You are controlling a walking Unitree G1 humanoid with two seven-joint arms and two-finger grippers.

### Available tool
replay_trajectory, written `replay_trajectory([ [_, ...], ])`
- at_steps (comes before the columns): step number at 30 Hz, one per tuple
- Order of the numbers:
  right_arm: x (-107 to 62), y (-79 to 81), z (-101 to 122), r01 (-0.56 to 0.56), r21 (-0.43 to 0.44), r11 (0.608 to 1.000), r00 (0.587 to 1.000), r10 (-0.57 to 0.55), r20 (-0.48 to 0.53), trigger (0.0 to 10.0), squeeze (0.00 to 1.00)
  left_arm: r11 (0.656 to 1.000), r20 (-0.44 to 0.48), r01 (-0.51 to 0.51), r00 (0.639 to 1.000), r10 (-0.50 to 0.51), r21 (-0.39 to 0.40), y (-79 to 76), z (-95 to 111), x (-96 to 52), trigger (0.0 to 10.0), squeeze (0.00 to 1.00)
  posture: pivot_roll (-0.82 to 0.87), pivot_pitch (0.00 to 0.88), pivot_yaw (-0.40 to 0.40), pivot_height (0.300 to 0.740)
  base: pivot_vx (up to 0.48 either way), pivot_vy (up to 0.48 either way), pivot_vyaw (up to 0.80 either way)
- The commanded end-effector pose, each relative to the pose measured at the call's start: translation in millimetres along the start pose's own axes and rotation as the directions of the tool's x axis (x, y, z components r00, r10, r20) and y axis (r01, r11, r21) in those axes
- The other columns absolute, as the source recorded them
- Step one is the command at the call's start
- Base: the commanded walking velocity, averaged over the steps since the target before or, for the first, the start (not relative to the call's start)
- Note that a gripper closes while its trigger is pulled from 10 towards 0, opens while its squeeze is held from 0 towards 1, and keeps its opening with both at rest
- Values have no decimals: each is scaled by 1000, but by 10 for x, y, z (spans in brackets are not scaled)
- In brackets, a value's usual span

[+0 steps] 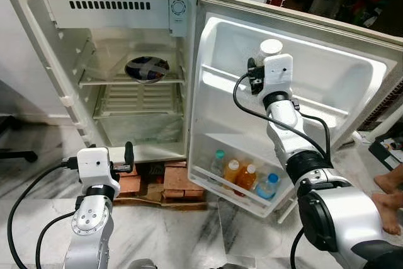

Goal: Restocking fridge

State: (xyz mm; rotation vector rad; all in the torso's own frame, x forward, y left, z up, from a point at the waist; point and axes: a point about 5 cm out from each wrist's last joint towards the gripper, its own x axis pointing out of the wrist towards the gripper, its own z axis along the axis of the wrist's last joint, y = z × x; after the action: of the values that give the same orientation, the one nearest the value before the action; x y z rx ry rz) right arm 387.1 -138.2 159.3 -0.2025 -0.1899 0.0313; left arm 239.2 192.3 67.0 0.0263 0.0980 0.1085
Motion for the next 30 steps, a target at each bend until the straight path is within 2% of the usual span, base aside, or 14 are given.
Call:
replay_trajectory([
  [1,-10,-58,-42,30,7,1000,999,-30,-24,10000,1000,1000,2,3,1000,-3,7,-10,20,0,10000,0,145,18,-89,740,0,0,0],
  [14,73,-181,201,83,32,996,992,-86,97,10000,1000,1000,-9,2,1000,-2,8,-21,16,51,10000,0,136,11,-82,740,0,0,0],
  [21,-9,-210,181,71,76,995,989,-80,127,10000,1000,1000,-8,-4,1000,4,13,-24,15,56,10000,0,132,0,-87,740,0,0,0],
  [22,-44,-199,153,57,77,995,990,-67,127,10000,949,1000,-15,-3,1000,4,17,-25,6,55,10000,0,130,0,-85,740,0,0,0],
  [23,-70,-191,133,47,78,996,990,-57,128,10000,949,1000,-21,-3,1000,3,20,-25,-1,55,10000,0,128,0,-83,740,0,0,0],
  [24,-106,-182,107,37,78,996,991,-47,127,10000,306,1000,-26,-4,1000,5,20,-25,-11,54,10000,0,124,0,-82,740,0,0,0],
  [25,-185,-179,51,24,81,996,992,-33,121,10000,0,1000,-31,-6,999,6,18,-30,-23,57,10000,0,117,0,-79,740,0,0,0],
  [26,-238,-189,11,18,87,996,993,-28,111,10000,0,1000,-34,-5,999,6,16,-38,-30,62,10000,0,113,0,-77,740,0,0,0],
  [30,-283,-228,-12,19,114,993,995,-30,99,10000,0,1000,-37,0,999,1,22,-55,-33,73,10000,0,106,0,-73,740,0,0,0],
])
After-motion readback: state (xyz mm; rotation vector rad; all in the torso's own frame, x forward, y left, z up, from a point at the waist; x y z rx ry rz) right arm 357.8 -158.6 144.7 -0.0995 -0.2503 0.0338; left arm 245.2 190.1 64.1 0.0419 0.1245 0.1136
